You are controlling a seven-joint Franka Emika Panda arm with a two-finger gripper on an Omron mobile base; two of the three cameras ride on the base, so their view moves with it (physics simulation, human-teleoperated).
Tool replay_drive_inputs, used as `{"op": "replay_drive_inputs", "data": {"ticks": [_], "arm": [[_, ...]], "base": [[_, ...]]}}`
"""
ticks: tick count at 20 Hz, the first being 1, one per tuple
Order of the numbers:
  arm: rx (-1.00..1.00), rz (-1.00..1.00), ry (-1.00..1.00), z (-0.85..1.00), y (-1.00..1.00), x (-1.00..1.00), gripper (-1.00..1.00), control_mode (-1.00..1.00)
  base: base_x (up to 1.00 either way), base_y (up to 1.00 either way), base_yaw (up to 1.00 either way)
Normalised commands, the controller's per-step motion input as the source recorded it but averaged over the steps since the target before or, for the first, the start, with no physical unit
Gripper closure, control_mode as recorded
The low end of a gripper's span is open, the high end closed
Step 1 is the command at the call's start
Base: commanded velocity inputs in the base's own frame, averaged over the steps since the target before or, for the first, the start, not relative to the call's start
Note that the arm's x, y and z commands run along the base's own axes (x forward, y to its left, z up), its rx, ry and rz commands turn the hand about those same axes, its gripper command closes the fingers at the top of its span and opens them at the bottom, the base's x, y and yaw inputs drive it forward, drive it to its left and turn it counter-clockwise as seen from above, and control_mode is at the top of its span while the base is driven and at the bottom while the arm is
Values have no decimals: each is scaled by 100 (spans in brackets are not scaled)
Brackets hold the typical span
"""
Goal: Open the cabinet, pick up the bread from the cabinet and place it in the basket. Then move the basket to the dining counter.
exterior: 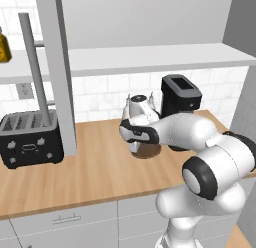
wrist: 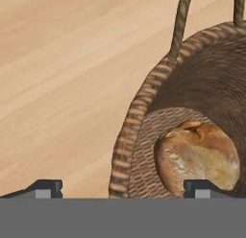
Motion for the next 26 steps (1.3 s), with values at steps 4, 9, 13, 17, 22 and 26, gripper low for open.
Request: {"op": "replay_drive_inputs", "data": {"ticks": [4,9,13,17,22,26], "arm": [[-4,18,0,-61,-17,2,-100,-100],[0,15,-2,-75,-50,-1,-100,-100],[0,12,-7,-89,-57,0,100,-100],[0,8,-9,-100,-37,0,100,-100],[0,1,-7,-97,0,6,100,-100],[0,0,2,-24,0,13,100,-100]], "base": [[0,0,0],[0,0,0],[0,0,0],[0,0,0],[0,0,0],[0,0,0]]}}
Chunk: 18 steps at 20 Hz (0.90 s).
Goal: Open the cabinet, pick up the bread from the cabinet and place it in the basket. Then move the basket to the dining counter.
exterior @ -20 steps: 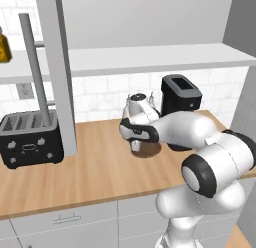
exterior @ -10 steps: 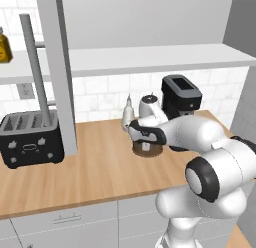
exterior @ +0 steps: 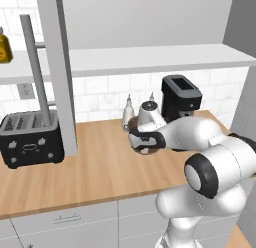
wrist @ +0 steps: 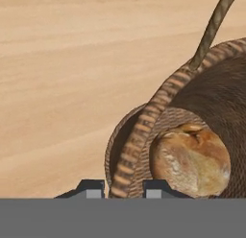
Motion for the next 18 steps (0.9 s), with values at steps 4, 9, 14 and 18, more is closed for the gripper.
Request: {"op": "replay_drive_inputs", "data": {"ticks": [4,9,14,18], "arm": [[5,0,7,-7,-24,-30,100,-100],[4,0,-1,87,-22,-100,100,-100],[0,0,3,68,-3,-98,100,-100],[0,0,14,48,0,-62,100,-100]], "base": [[0,0,0],[0,0,0],[0,0,0],[0,0,0]]}}
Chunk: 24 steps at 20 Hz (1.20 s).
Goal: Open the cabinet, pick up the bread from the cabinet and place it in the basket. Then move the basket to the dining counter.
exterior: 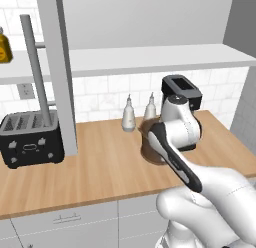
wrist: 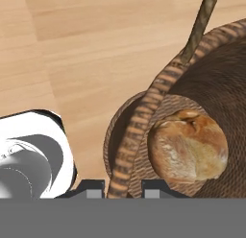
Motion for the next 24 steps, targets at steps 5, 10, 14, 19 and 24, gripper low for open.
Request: {"op": "replay_drive_inputs", "data": {"ticks": [5,10,14,19,24], "arm": [[0,0,3,24,4,-21,100,-100],[0,0,0,0,0,0,100,-100],[0,0,0,0,0,0,100,-100],[0,0,0,0,0,-2,100,100],[0,0,0,0,0,0,100,100]], "base": [[0,0,0],[0,0,0],[0,0,0],[-55,-2,3],[-100,-6,46]]}}
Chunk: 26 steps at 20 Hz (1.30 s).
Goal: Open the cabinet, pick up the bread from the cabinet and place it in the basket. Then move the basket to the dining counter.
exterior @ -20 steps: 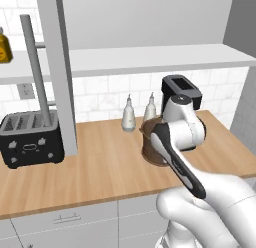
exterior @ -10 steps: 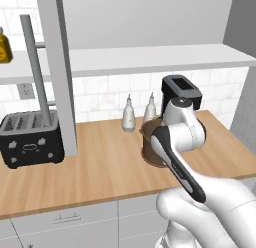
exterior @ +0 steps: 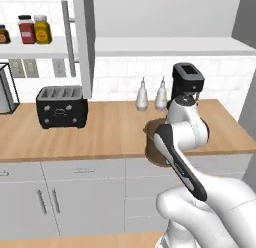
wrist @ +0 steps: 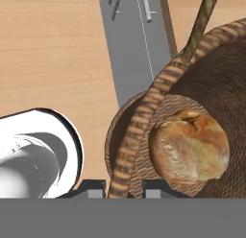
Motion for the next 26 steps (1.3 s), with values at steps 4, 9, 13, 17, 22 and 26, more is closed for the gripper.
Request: {"op": "replay_drive_inputs", "data": {"ticks": [4,9,13,17,22,26], "arm": [[0,0,0,0,0,0,100,100],[0,0,0,0,0,0,100,100],[0,0,0,0,0,0,100,100],[0,0,0,0,0,0,100,100],[0,0,0,0,0,0,100,100],[0,0,0,0,0,0,100,100]], "base": [[-81,-13,91],[-57,-19,100],[-63,-22,97],[-83,-17,91],[-90,10,62],[-45,90,7]]}}
